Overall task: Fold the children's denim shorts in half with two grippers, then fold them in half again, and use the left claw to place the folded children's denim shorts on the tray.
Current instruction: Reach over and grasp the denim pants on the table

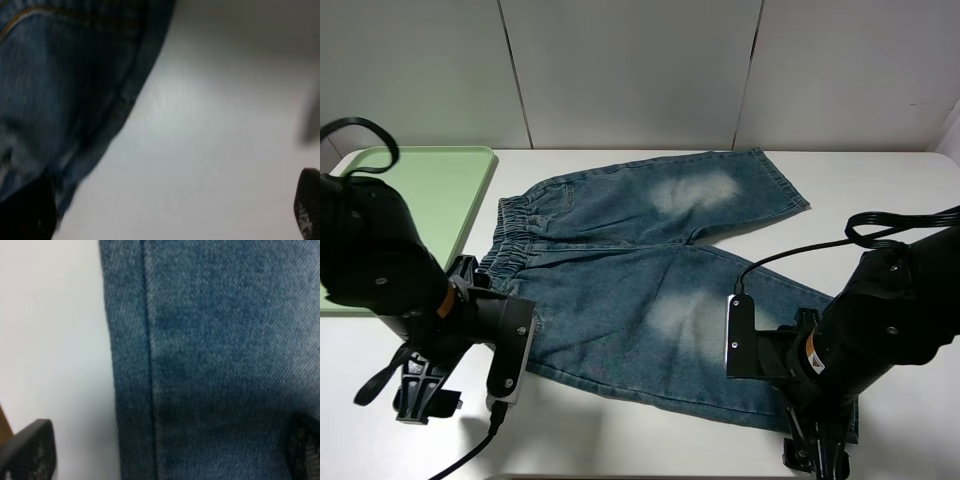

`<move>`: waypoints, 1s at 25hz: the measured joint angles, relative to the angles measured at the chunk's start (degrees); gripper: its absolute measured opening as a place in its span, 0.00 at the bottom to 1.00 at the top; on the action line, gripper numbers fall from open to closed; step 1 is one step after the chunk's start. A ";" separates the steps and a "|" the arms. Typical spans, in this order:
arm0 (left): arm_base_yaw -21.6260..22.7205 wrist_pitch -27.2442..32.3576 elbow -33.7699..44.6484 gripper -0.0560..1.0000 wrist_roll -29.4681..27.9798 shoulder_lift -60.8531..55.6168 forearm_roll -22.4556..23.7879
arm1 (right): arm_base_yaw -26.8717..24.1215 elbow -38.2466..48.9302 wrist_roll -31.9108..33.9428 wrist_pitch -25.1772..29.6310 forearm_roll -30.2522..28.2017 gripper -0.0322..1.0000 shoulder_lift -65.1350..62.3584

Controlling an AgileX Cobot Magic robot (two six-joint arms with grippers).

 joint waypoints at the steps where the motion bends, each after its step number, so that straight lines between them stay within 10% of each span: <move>1: 0.00 -0.29 -1.04 0.94 0.00 1.26 0.00 | 0.00 0.00 0.00 0.00 0.00 0.71 0.00; 14: 0.00 1.44 -10.24 0.87 0.27 13.15 -0.51 | 0.00 0.00 0.00 -0.15 0.84 0.71 0.21; 25: -0.06 2.89 -10.36 0.34 0.47 13.85 -0.16 | 0.00 0.00 0.00 -0.36 1.45 0.49 0.27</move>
